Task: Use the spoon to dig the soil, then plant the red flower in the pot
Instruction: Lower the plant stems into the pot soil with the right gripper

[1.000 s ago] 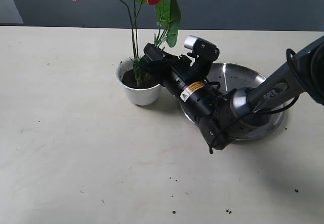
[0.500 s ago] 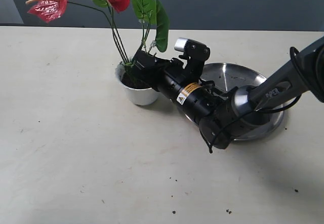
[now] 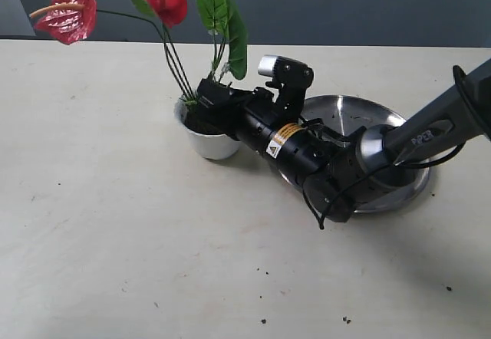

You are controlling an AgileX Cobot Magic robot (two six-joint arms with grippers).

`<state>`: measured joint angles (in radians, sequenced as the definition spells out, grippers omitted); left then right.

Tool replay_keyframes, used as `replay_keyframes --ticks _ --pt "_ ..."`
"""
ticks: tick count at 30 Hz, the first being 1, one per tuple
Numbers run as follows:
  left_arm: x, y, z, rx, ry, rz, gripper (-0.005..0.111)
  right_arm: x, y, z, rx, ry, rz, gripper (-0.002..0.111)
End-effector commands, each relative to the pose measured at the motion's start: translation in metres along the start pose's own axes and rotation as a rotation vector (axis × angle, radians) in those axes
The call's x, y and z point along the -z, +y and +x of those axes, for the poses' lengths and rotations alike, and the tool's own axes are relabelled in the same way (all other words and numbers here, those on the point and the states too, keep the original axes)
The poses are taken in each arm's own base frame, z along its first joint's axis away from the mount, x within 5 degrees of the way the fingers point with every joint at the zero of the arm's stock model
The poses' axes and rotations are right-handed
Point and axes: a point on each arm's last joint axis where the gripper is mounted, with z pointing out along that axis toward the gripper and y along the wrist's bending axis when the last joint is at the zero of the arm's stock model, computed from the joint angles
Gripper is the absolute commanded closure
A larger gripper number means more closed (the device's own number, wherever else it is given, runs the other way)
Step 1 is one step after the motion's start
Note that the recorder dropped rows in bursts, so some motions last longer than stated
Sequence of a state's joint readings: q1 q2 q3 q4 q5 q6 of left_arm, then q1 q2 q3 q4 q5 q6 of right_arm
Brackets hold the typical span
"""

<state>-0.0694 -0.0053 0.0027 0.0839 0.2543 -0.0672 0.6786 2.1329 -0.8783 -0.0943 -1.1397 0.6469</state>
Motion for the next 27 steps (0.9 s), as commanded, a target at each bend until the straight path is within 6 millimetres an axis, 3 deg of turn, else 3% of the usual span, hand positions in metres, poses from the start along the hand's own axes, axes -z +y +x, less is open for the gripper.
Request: replay_keyframes --ticks 1,16,23,27 --pt "-0.0002 -0.0003 -0.0020 0.000 -0.012 0.005 0.105 0.0047 -0.0055 0.0181 0.033 0.148 0.022 0.109" --pt "-0.0002 -0.0003 -0.0020 0.000 -0.012 0.005 0.105 0.0047 -0.0051 0.0181 0.035 0.149 0.018 0.109" --pt "-0.0002 -0.0003 -0.0020 0.000 -0.012 0.005 0.105 0.0044 -0.0023 0.0161 0.038 0.126 -0.013 0.078" --pt "-0.0002 -0.0003 -0.0020 0.000 -0.012 0.005 0.105 0.0042 -0.0010 0.0135 0.034 0.102 -0.023 0.070"
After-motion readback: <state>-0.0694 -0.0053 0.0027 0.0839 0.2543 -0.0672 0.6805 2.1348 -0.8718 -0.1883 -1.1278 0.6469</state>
